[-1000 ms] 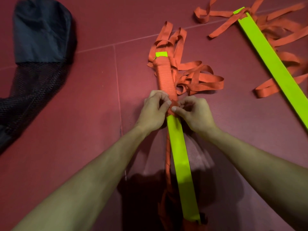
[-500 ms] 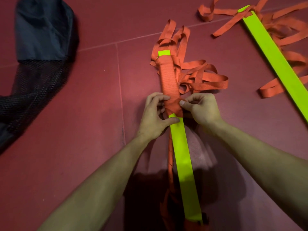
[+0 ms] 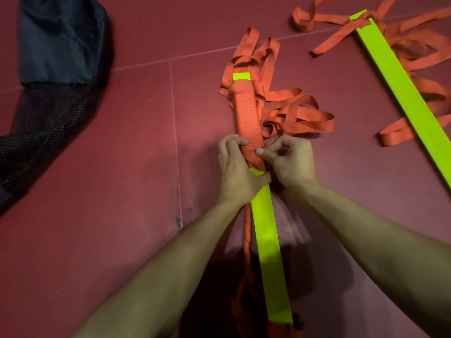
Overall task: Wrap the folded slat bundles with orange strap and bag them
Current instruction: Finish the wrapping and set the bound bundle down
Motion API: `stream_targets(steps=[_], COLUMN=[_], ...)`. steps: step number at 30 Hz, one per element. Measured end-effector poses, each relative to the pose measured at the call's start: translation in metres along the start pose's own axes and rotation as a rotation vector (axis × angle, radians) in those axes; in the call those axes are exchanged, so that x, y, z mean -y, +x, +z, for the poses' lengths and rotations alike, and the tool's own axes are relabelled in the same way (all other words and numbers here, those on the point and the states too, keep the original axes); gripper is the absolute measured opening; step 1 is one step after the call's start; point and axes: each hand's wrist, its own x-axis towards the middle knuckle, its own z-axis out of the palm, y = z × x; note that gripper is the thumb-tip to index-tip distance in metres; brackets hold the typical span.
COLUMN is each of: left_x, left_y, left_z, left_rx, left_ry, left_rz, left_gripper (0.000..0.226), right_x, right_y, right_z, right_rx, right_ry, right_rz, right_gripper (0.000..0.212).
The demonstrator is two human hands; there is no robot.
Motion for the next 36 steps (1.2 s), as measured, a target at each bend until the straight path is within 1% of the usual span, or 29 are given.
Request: stream_targets(steps=[2,7,10,14,18,20,23,26,28,32,36], left_x=[0.002,0.009,0.01,0.005,0.004,0.004,0.008,0.012,0.014,0.015,0.019], left_y=[-0.001,-0.003,-0.003,-0.004,-0.005,-0.004,-0.002,0.001,0.004,0.011,0.021], left_z=[0.001,0.0,0.001,0.002,0.003,0.001,-0.006,-0.017,-0.022,-0.03,-0.038], left_rx=[-0.013,-0.035,-0.034,-0.037,-0.028,-0.007,0.035,0.074,0.092,0.149,0.246], left_ry=[-0.018,-0.045,-0.05,-0.064,-0.05,-0.058,-0.101,-0.179,-0.212,-0.187,-0.132], left_rz=[-0.007,-0.001,0.003,-0.011,-0.01,0.006,0.03,0.014,0.005,0.012,0.043], left_gripper=[0.071,0.071,0.071,0.07,0.07,0.069,0.058,0.039,0.031,0.025,0.022], right_x=[-0.001,0.003,0.003,0.0,-0.004,-0.004,-0.003,-0.003,-0.001,0.0,-0.004], right_y=[0.003,0.016,0.02,0.014,0.001,0.002,0.004,0.005,0.006,0.009,0.013], right_z=[-0.002,-0.01,-0.01,-0.007,-0.005,-0.005,-0.005,-0.006,-0.007,-0.008,-0.009], right_rx=[0.0,0.087,0.079,0.035,0.094,0.092,0.072,0.089,0.106,0.114,0.122], right_ry=[-0.02,-0.091,-0.076,-0.007,0.04,0.027,0.045,0.113,0.125,0.096,0.049], right_rz=[-0.022,-0.073,-0.063,0.012,0.019,0.025,0.049,0.089,0.087,0.067,0.053], right_gripper=[0.032,0.035,0.036,0.026,0.017,0.019,0.024,0.022,0.023,0.024,0.023])
